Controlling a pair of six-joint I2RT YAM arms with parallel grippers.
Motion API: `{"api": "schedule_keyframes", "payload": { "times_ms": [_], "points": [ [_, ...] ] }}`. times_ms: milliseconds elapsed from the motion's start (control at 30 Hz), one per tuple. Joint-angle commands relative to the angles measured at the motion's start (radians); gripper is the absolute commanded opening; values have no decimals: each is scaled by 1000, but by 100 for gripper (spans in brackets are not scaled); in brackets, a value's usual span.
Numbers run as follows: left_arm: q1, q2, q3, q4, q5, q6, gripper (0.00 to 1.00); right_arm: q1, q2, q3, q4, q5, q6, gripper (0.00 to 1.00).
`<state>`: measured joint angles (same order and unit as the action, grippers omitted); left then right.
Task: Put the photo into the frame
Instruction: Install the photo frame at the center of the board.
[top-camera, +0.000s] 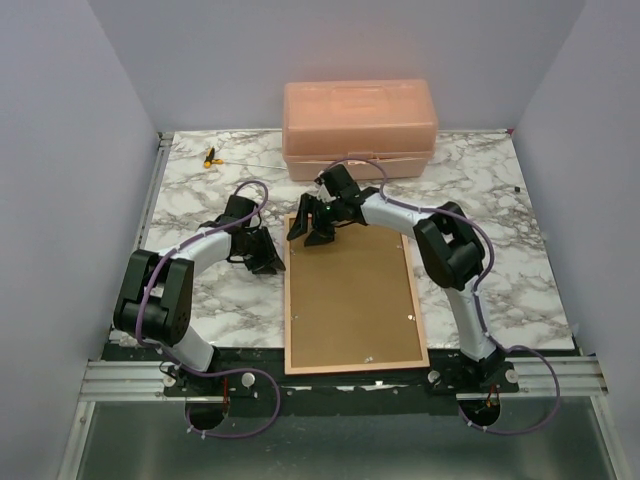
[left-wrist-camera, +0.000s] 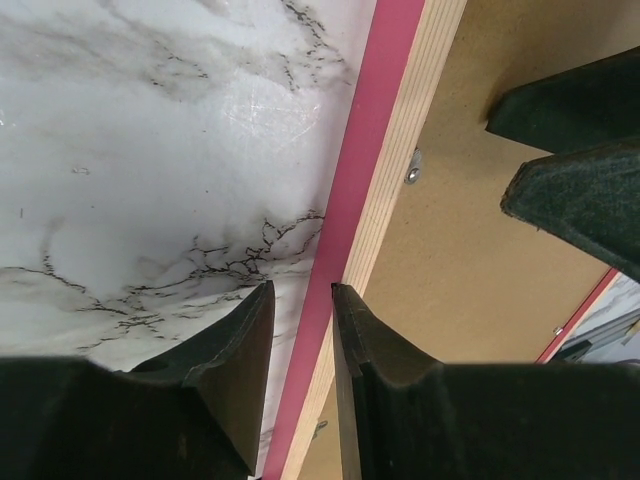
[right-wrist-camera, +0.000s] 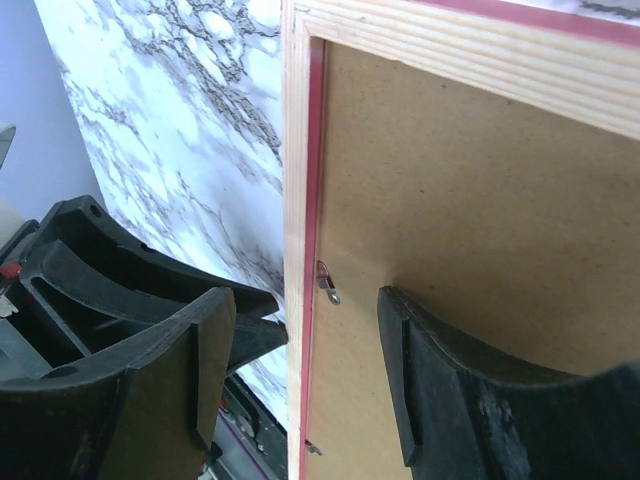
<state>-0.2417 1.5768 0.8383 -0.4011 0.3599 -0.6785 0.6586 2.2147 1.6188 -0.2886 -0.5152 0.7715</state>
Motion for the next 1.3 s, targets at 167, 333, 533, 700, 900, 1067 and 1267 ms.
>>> {"api": "schedule_keyframes", "payload": {
  "times_ms": [167, 333, 533, 700, 900, 1067, 1267],
  "points": [
    [1, 42, -21, -3, -16, 11, 29, 53, 66, 2, 37, -39, 16, 64],
    [1, 53, -17, 0, -16, 9, 29, 73, 72, -17, 40, -50, 22, 54],
    [-1, 72, -17, 6, -19, 7, 27, 81, 74, -69, 64, -43, 24, 50],
    [-2, 84, -19, 11, -18, 8, 27, 94, 85, -71, 66, -48, 16, 45],
    [-4, 88, -20, 13, -15, 10, 27, 93, 69, -34, 31, 14, -4, 43],
    [-4, 89, -23, 13, -14, 13, 27, 86, 50, 11, -7, 104, -27, 53],
    [-4, 89, -24, 13, -13, 13, 27, 85, 46, 49, -27, 159, -51, 59]
  ]
}}
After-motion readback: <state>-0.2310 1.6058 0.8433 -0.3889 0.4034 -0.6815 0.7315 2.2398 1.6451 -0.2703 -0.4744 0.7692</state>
